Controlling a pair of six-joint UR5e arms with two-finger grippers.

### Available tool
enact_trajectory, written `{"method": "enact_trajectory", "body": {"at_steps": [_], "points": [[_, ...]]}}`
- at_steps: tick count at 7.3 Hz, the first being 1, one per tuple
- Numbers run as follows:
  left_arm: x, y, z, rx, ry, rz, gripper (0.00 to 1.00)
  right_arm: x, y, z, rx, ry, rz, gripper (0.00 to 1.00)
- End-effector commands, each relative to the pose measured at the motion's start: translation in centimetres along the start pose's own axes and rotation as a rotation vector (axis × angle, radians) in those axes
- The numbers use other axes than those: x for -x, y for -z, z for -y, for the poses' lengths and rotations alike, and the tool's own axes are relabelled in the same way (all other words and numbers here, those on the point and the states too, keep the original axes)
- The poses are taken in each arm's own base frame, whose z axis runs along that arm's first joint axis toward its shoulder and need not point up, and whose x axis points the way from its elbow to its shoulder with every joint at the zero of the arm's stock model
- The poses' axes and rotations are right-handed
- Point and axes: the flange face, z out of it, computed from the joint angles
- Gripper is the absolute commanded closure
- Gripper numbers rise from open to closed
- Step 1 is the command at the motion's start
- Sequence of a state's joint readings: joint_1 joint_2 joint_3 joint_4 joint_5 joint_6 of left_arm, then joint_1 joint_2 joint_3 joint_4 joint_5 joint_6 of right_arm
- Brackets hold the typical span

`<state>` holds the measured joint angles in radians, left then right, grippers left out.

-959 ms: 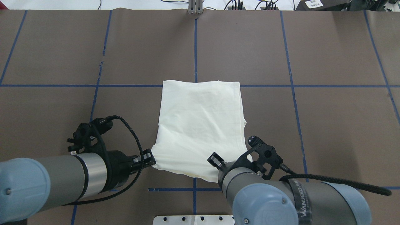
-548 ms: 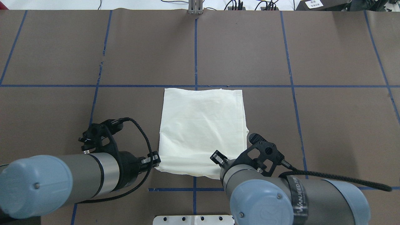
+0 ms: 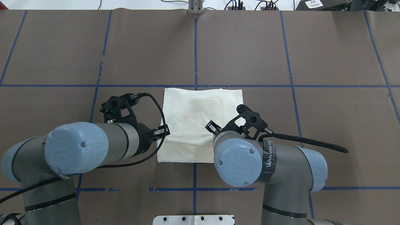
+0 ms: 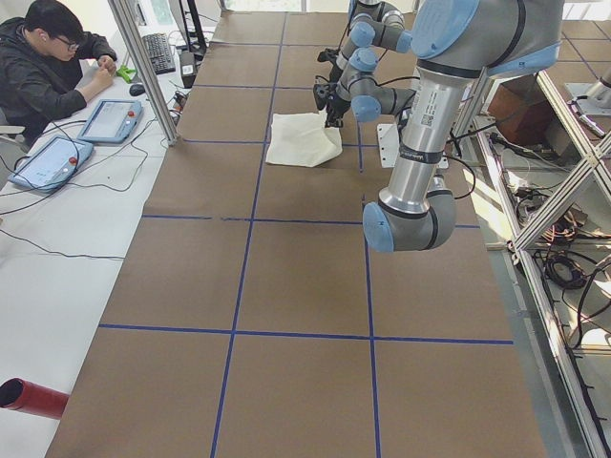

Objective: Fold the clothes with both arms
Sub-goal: 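Lift the near edge with both grippers and fold it away from the robot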

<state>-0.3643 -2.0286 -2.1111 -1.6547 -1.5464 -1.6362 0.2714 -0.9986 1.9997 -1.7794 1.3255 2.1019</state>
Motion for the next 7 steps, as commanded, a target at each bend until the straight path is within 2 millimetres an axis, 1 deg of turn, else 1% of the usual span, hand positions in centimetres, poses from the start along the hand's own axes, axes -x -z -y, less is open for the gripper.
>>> {"method": "enact_trajectory", "body": {"at_steps": [1, 2, 3, 4, 5, 6, 7], "points": [[-1.1, -3.9, 4.0, -0.066, -0.015, 0.057, 1.0, 1.7, -2.8, 2.0, -0.039, 0.019, -0.004, 1.0], [-1.2, -6.0, 5.1, -0.08, -0.036, 0.094, 1.0, 2.9, -4.2, 2.0, -0.056, 0.017, -0.022, 1.0], [-0.8, -7.1, 6.2, -0.095, -0.04, 0.097, 1.0, 4.3, -5.9, 2.2, -0.069, 0.02, -0.028, 1.0], [-1.8, -8.4, 7.0, -0.104, -0.054, 0.098, 1.0, 5.0, -7.5, 3.0, -0.061, 0.019, -0.021, 1.0], [-3.0, -9.7, 8.0, -0.116, -0.055, 0.11, 1.0, 5.3, -9.0, 3.8, -0.063, 0.03, -0.015, 1.0], [-3.3, -10.7, 8.7, -0.122, -0.062, 0.099, 1.0, 5.6, -9.9, 4.6, -0.068, 0.044, -0.027, 1.0], [-3.0, -11.9, 9.2, -0.126, -0.083, 0.105, 1.0, 5.7, -10.4, 5.2, -0.067, 0.052, -0.04, 1.0]]}}
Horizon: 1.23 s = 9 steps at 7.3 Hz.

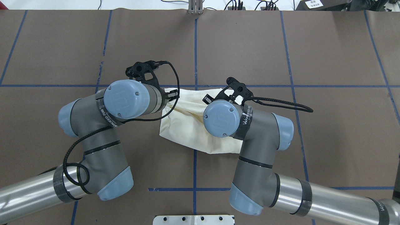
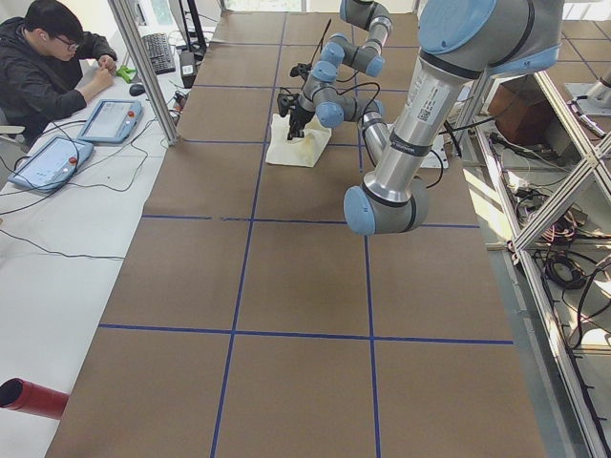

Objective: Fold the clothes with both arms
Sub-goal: 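Lift the near edge with both grippers and fold it away from the robot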

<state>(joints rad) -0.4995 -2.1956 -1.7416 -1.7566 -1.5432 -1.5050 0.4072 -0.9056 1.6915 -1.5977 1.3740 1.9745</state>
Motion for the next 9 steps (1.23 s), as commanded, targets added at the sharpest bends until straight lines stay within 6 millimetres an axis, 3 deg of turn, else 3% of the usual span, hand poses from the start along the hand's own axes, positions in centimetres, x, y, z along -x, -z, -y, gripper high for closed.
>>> {"method": "enact_trajectory", "body": {"at_steps": [1, 4, 5, 6, 7, 8, 9], "points": [[0.1, -2.6, 0.6, -0.008, -0.033, 0.005, 1.0, 0.2, -1.4, 0.9, -0.004, 0.019, -0.02, 1.0], [-0.5, -4.2, 0.5, -0.004, -0.044, 0.028, 1.0, 0.3, -2.7, 1.0, -0.002, 0.062, -0.012, 1.0], [-0.6, -4.2, 0.3, -0.001, -0.045, 0.026, 0.73, 0.2, -3.3, 1.2, -0.006, 0.103, -0.024, 0.28], [-0.3, -4.3, 0.0, 0.002, -0.054, 0.01, 0.01, 0.8, -3.5, 1.5, -0.012, 0.15, -0.023, 0.0], [-0.5, -3.4, 0.2, -0.001, -0.087, -0.023, 0.0, 1.8, -2.6, 2.4, 0.011, 0.192, -0.013, 0.0], [-0.7, -1.2, 0.2, 0.028, -0.149, -0.069, 0.0, 2.5, -1.4, 2.8, 0.095, 0.247, -0.008, 0.0], [1.0, 0.5, 1.3, 0.09, -0.217, -0.096, 0.0, 2.8, 0.2, 2.7, 0.116, 0.301, 0.021, 0.0]]}}
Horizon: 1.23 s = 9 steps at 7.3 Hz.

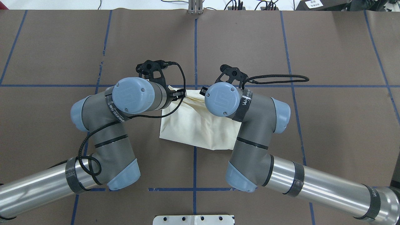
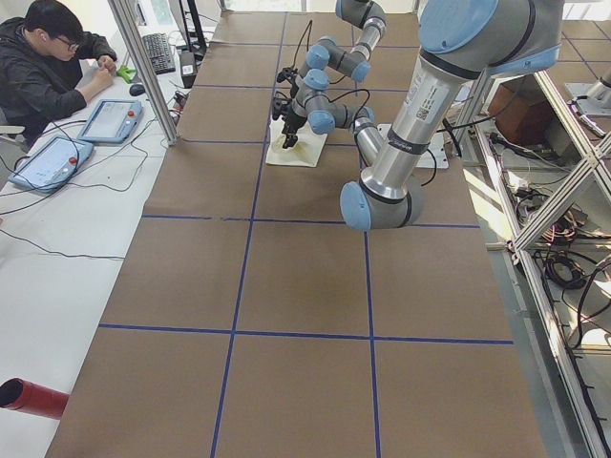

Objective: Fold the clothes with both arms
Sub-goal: 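Lay the folded edge down and release it while the right gripper withdraws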

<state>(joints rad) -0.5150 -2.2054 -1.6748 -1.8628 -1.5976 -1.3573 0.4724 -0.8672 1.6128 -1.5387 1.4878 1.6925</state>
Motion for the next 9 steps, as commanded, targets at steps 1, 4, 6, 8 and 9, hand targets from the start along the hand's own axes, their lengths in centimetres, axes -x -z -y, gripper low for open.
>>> {"method": "enact_trajectory", "body": {"at_steps": [1, 4, 6, 8, 9], "points": [[2.4, 2.6, 0.8, 0.056, -0.08, -0.041, 0.0, 0.5, 2.0, -0.5, 0.045, 0.103, 0.035, 0.0], [2.6, 2.5, 1.0, 0.054, -0.078, -0.038, 0.0, -0.6, -0.7, -5.8, 0.026, 0.274, -0.008, 0.0], [2.7, 2.5, 0.9, 0.055, -0.077, -0.037, 0.0, -1.0, -3.3, -3.4, -0.008, 0.297, -0.062, 0.0], [2.9, 2.4, 0.8, 0.056, -0.076, -0.036, 0.0, -0.7, -5.8, 2.2, -0.061, 0.243, -0.122, 0.0], [2.9, 2.4, 0.8, 0.056, -0.076, -0.036, 0.0, -1.0, -7.0, 5.6, -0.091, 0.208, -0.145, 0.0]]}}
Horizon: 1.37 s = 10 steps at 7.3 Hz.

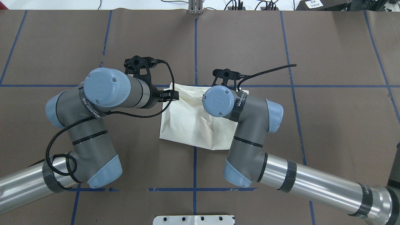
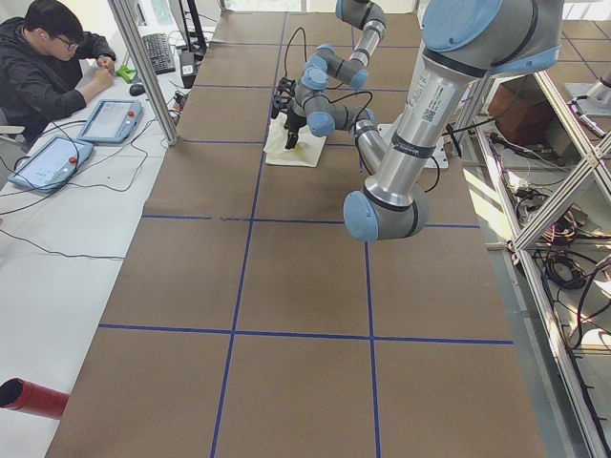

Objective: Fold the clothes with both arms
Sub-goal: 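Lay the folded edge down and release it while the right gripper withdraws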

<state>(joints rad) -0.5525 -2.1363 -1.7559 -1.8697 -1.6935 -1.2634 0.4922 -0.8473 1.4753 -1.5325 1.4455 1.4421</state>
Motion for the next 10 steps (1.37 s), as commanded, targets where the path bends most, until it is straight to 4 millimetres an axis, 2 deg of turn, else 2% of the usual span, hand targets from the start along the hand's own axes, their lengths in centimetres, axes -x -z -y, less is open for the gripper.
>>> {"method": "enact_trajectory", "body": {"at_steps": [1, 2, 3, 4, 5, 6, 8, 10], "points": [[0.1, 0.0, 0.0, 0.0, 0.002, 0.0, 0.0, -2.0, -4.0, 6.7, -0.049, -0.077, -0.071, 0.0], [0.1, -0.1, 0.0, 0.0, 0.003, -0.001, 0.0, -2.3, -4.6, 10.1, -0.068, -0.135, -0.088, 0.0], [-0.1, 0.0, -0.3, -0.002, 0.002, -0.021, 0.0, -3.4, -3.6, 13.7, -0.038, -0.191, -0.07, 0.0], [0.6, -0.7, -1.0, -0.009, -0.003, -0.067, 0.0, -3.6, -2.7, 15.0, 0.027, -0.193, -0.001, 0.0], [2.0, -1.6, -2.9, -0.012, -0.019, -0.146, 0.0, -2.9, -1.6, 14.9, 0.049, -0.163, 0.093, 0.0], [3.1, -2.4, -3.9, -0.019, -0.028, -0.203, 0.0, -2.7, -1.3, 14.8, 0.052, -0.161, 0.107, 0.0], [4.0, -3.9, -4.8, -0.035, 0.0, -0.312, 0.0, -2.8, -1.4, 14.7, 0.052, -0.161, 0.105, 0.0], [2.9, -4.7, -8.3, 0.008, -0.01, -0.352, 0.0, -2.8, -1.0, 14.7, 0.05, -0.16, 0.114, 0.0]]}}
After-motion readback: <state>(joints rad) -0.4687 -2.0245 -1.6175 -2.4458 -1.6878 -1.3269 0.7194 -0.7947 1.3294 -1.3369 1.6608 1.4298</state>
